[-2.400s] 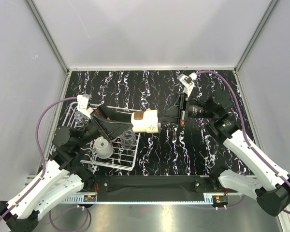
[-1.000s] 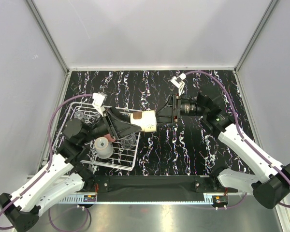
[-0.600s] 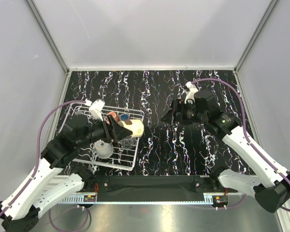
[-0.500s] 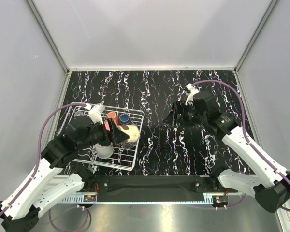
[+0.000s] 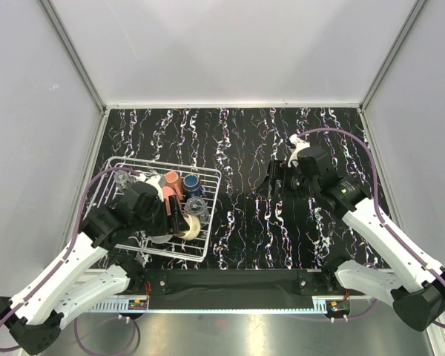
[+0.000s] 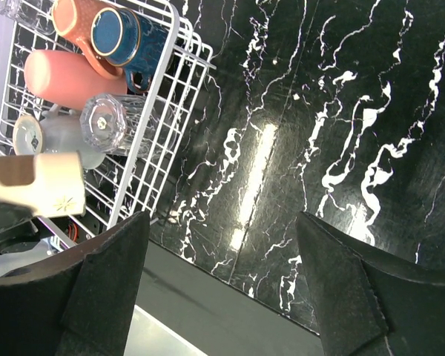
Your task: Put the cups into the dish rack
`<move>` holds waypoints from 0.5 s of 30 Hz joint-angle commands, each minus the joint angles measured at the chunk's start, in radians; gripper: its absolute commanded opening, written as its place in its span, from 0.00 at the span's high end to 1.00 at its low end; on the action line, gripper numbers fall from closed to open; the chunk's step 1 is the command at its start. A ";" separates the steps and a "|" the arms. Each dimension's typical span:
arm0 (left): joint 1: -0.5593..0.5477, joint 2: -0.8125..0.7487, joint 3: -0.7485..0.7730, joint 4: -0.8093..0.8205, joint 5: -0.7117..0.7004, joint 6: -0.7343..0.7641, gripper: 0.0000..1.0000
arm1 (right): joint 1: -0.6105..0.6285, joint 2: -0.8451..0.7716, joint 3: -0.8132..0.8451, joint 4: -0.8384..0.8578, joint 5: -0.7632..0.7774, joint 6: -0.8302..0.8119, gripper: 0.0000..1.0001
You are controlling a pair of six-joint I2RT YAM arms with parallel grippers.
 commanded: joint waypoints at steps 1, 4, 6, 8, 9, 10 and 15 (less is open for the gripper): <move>-0.003 0.020 -0.021 0.007 -0.045 -0.031 1.00 | -0.007 -0.040 -0.016 0.015 0.021 0.000 0.14; -0.003 0.048 -0.027 0.001 -0.058 -0.050 1.00 | -0.007 -0.046 -0.030 0.020 0.010 0.011 0.14; -0.003 0.068 -0.029 -0.004 -0.076 -0.069 1.00 | -0.007 -0.048 -0.042 0.028 0.007 0.014 0.14; -0.004 0.110 -0.027 -0.011 -0.079 -0.072 1.00 | -0.007 -0.053 -0.048 0.034 0.004 0.017 0.14; -0.004 0.127 -0.026 -0.014 -0.079 -0.074 1.00 | -0.007 -0.053 -0.051 0.035 0.003 0.019 0.14; -0.004 0.146 -0.024 -0.017 -0.079 -0.074 1.00 | -0.007 -0.054 -0.053 0.035 0.001 0.019 0.14; -0.024 0.196 -0.029 0.018 -0.133 -0.107 1.00 | -0.008 -0.054 -0.061 0.037 -0.001 0.016 0.14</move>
